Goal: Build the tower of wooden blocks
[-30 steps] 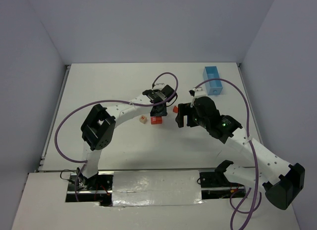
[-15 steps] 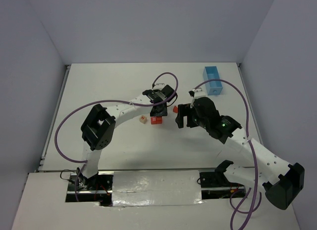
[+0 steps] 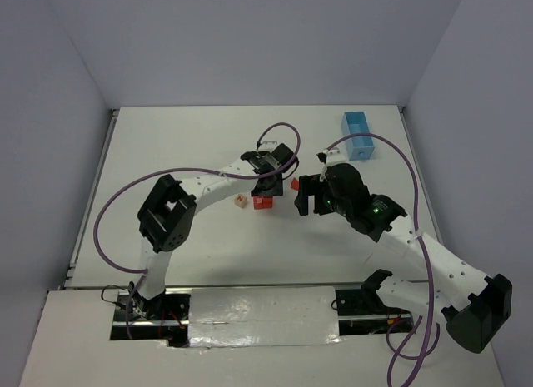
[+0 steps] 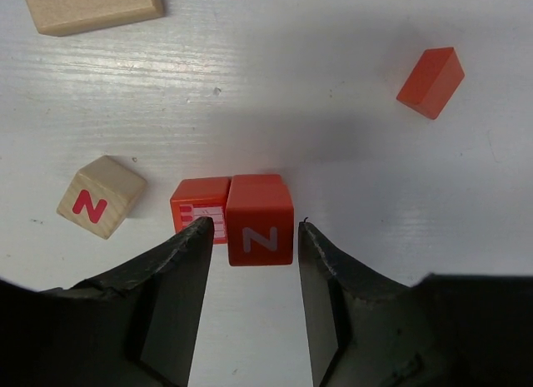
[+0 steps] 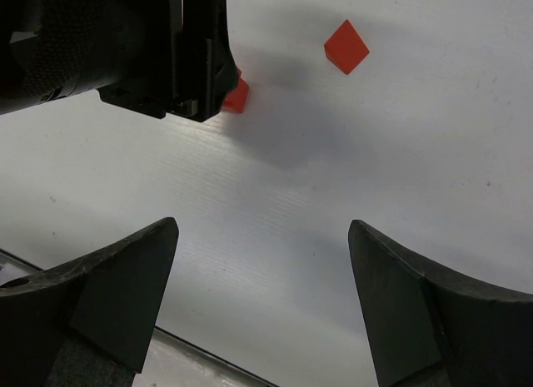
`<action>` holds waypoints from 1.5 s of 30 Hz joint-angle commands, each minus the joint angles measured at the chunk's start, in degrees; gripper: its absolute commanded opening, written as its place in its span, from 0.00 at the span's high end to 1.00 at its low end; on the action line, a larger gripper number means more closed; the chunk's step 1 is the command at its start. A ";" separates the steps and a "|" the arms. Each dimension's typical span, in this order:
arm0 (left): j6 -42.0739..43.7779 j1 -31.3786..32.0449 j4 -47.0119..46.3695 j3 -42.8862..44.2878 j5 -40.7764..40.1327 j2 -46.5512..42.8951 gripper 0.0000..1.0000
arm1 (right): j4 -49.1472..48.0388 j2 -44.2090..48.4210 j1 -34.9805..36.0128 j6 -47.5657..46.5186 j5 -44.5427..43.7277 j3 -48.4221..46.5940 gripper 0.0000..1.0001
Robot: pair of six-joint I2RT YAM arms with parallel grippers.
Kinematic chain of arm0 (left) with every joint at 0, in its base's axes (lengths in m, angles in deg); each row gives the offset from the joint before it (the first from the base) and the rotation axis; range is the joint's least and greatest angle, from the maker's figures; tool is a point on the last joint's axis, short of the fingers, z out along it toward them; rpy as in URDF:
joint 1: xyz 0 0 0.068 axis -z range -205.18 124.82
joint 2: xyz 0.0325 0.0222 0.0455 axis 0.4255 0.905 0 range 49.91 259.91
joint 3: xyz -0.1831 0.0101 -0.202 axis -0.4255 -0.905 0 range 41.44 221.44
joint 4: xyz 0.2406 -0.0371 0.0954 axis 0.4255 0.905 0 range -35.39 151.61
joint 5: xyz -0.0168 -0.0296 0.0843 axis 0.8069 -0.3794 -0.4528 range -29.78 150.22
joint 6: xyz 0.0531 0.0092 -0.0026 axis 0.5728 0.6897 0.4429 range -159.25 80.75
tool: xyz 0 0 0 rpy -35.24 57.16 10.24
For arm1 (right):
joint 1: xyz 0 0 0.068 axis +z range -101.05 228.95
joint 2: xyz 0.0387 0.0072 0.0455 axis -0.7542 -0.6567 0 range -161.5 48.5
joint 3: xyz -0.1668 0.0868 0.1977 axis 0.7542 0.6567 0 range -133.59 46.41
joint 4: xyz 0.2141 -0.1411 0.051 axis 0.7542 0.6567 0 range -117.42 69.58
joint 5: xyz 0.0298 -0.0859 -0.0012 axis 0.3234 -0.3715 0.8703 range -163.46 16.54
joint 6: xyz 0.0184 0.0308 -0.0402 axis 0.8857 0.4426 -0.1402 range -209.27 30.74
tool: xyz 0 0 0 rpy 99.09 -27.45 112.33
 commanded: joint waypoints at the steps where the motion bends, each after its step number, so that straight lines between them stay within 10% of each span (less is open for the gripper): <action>1: 0.38 0.32 -0.83 1.41 -0.79 -1.30 0.40 | -2.23 0.99 -0.03 -0.04 0.06 0.12 0.10; 18: 1.25 -0.90 -0.04 -2.18 -6.41 -11.49 0.30 | -1.96 2.13 -0.04 0.14 -1.08 0.12 0.09; 27: 8.56 -17.85 -0.82 -21.41 -0.02 -30.57 0.26 | -2.40 2.75 -0.12 0.05 -1.08 0.12 0.09; 45: -13.51 -13.13 3.04 -13.71 0.00 -14.14 0.32 | -3.28 1.78 -0.56 0.14 -0.91 0.83 0.09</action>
